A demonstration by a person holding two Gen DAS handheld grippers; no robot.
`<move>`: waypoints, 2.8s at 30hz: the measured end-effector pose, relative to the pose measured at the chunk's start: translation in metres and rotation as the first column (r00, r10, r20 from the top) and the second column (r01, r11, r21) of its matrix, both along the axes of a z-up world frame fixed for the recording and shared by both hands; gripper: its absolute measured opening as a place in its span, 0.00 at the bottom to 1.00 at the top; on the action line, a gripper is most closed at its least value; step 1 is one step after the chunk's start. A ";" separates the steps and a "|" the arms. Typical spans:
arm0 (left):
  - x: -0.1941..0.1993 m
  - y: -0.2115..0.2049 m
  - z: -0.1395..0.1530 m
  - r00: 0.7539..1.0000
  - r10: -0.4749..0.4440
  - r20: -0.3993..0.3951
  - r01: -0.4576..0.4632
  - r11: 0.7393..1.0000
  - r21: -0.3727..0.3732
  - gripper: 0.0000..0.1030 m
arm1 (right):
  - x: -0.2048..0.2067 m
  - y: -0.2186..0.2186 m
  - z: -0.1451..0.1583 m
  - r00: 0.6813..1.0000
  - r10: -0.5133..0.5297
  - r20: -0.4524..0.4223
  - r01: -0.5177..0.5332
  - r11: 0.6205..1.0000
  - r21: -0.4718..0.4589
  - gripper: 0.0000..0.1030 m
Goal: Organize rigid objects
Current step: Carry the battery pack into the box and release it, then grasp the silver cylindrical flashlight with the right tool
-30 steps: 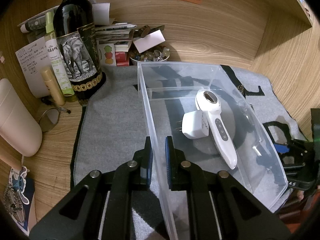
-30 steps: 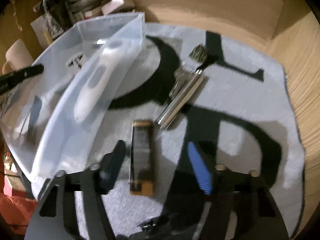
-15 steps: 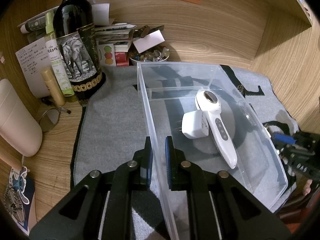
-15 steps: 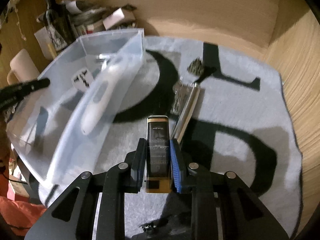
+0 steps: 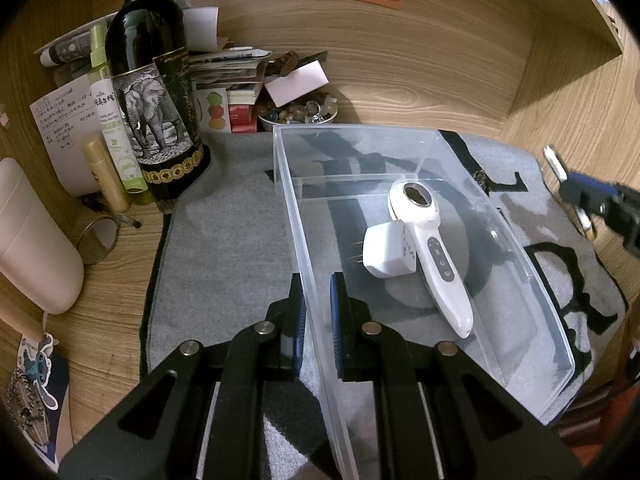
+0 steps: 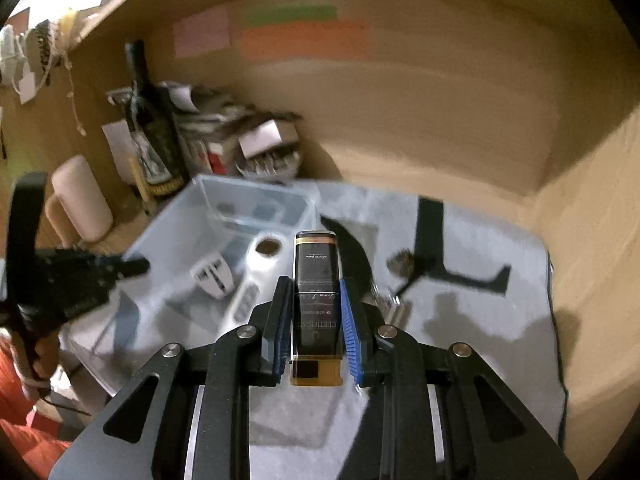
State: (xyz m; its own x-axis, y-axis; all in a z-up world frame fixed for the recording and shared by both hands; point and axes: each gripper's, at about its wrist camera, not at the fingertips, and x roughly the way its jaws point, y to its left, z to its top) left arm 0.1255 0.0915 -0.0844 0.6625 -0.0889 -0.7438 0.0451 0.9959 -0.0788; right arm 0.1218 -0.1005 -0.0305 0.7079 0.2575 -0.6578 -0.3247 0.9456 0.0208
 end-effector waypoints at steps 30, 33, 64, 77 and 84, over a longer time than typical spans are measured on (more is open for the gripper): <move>0.002 -0.003 0.001 1.000 -0.011 0.004 0.011 1.000 -0.006 0.10 | 0.070 0.088 -0.043 0.960 0.199 -0.198 -0.226 0.967 -0.121 0.21; 0.002 -0.003 0.001 1.000 -0.011 0.004 0.011 1.000 -0.007 0.10 | 0.070 0.089 -0.044 0.959 0.201 -0.201 -0.227 0.966 -0.121 0.21; 0.002 -0.003 0.000 1.000 -0.013 0.005 0.013 1.000 -0.008 0.10 | 0.029 0.022 0.012 1.000 0.010 0.025 -0.007 0.994 -0.110 0.83; 0.001 -0.002 0.000 1.000 -0.011 0.006 0.011 1.000 -0.005 0.10 | 0.024 -0.036 -0.050 0.982 -0.167 -0.087 0.148 0.970 -0.192 0.81; 0.000 -0.002 0.000 1.000 -0.009 0.004 0.009 1.000 0.000 0.10 | 0.041 -0.060 -0.086 0.945 -0.178 -0.276 0.153 0.982 -0.109 0.56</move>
State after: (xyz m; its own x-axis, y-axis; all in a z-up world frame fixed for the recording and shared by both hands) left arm 0.1253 0.0898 -0.0843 0.6646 -0.0948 -0.7412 0.0548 0.9954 -0.0783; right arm 0.1632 -0.1602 -0.1165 0.5174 0.0871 -0.8513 -0.1560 0.9877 0.0062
